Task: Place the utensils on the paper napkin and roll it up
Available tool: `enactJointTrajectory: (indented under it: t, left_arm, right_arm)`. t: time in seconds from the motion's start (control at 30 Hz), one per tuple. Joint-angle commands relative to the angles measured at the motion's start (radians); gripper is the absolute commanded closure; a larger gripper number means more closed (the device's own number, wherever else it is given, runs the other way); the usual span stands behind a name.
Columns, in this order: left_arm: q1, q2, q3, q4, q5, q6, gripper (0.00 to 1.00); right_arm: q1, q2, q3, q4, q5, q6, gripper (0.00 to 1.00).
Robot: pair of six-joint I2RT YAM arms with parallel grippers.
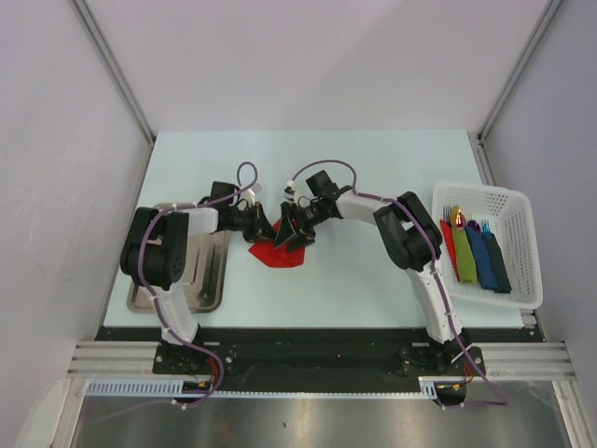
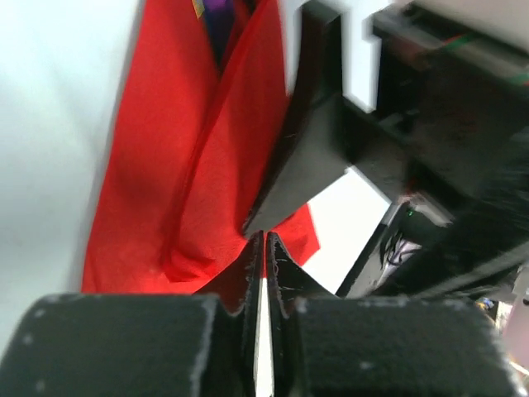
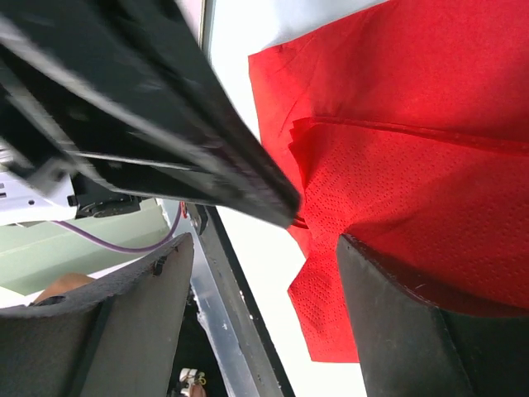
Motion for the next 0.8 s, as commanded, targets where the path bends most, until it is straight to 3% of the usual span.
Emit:
enactJointTrajectory:
  t: [0.0, 0.37, 0.47, 0.6, 0.7, 0.77]
  left_arm:
    - [-0.008, 0.060, 0.046, -0.087, -0.066, 0.078, 0.99]
    - [0.003, 0.112, 0.086, -0.231, -0.187, 0.151, 1.00]
    - [0.004, 0.106, 0.089, -0.237, -0.189, 0.160, 1.00]
    - [0.004, 0.110, 0.089, -0.234, -0.187, 0.161, 1.00]
    - [0.004, 0.115, 0.089, -0.230, -0.184, 0.155, 1.00]
    - [0.004, 0.114, 0.088, -0.227, -0.186, 0.154, 1.00]
  right_arm:
    - [-0.004, 0.030, -0.021, 0.014, 0.118, -0.035, 0.25]
    - [-0.071, -0.117, 0.019, 0.046, 0.037, -0.011, 0.30]
    - [-0.099, -0.149, 0.008, 0.048, 0.046, 0.005, 0.42]
    - [-0.120, -0.166, -0.007, 0.028, 0.127, -0.032, 0.77]
    - [-0.113, -0.159, 0.011, -0.007, 0.204, -0.057, 0.91]
    - [-0.102, -0.154, 0.031, -0.018, 0.244, -0.063, 0.93]
